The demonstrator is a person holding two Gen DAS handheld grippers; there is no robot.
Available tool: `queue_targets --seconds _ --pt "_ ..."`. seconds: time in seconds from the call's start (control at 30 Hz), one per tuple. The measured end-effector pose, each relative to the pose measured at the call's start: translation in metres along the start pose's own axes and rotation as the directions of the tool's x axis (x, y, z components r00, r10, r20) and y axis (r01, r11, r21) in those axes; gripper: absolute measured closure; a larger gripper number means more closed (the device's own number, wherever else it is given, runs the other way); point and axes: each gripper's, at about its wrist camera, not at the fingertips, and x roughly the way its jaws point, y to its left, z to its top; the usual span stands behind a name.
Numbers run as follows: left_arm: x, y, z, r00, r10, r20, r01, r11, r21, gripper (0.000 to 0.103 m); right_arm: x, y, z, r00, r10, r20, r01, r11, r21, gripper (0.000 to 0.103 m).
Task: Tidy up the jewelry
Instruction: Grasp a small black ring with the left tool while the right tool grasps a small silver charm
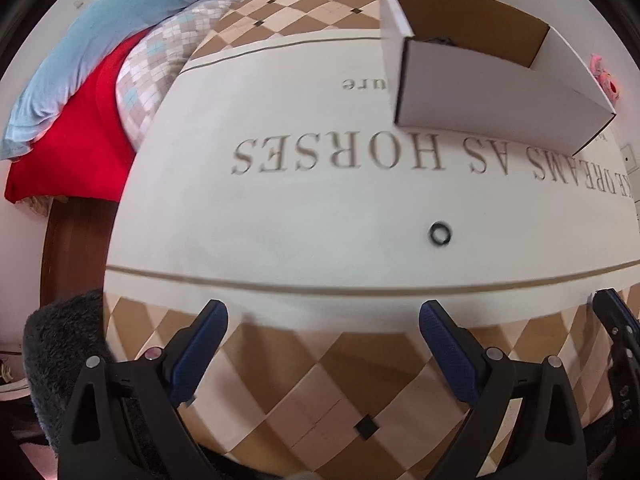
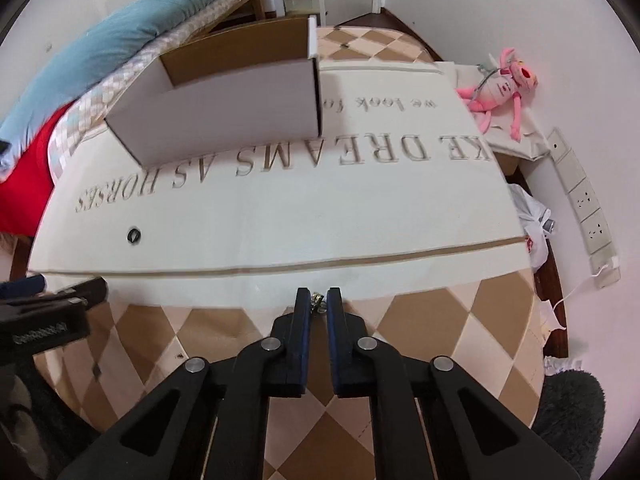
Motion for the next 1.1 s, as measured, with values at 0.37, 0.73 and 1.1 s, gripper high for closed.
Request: queue_targets --seconds 0.37,0.73,1.1 --pt "0.004 -0.034 0.021 0.995 -0.085 0.043 0.082 0.994 0.072 0.026 -0.002 -0.026 0.019 1.0 0.022 -0.007 -0.022 0.995 0.093 0.095" --pt "-0.003 -0.045 0.03 0.988 -0.14 0.064 0.133 0.986 0.095 0.093 -0.007 -0.03 0.027 1.0 0.029 0.002 -0.029 0.994 0.11 0.096" --pt "-0.056 -0.045 0.038 0.961 -0.239 0.137 0.222 0.967 0.124 0.093 -0.034 -0.028 0.041 0.994 0.092 0.052 -0.097 0.988 0.12 0.096"
